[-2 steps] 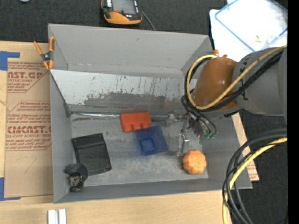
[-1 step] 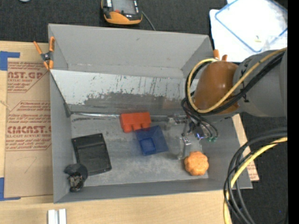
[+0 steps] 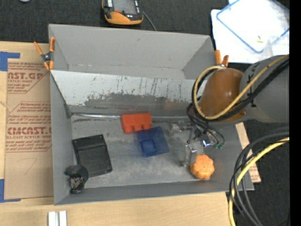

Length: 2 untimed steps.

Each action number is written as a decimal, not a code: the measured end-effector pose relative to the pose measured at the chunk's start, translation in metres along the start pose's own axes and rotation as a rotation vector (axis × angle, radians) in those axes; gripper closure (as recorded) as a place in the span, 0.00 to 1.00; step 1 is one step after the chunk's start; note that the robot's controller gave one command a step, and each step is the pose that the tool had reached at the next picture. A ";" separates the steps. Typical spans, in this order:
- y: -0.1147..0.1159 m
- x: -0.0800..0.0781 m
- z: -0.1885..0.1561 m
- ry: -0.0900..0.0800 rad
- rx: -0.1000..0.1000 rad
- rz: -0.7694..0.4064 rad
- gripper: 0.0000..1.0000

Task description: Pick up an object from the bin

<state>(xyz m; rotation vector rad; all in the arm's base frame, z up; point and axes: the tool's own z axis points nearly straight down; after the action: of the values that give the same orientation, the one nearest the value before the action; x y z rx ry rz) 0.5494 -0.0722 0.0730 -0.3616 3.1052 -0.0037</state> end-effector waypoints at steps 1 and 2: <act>0.012 -0.009 -0.001 0.002 0.002 0.057 0.00; 0.024 0.025 0.001 -0.001 0.002 -0.446 0.00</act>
Offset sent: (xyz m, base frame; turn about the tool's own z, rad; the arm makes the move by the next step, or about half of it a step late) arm -0.0399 0.0154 -0.0030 -0.4729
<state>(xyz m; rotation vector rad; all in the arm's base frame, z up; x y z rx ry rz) 0.5198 -0.0547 0.0712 -1.0396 2.9479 -0.0119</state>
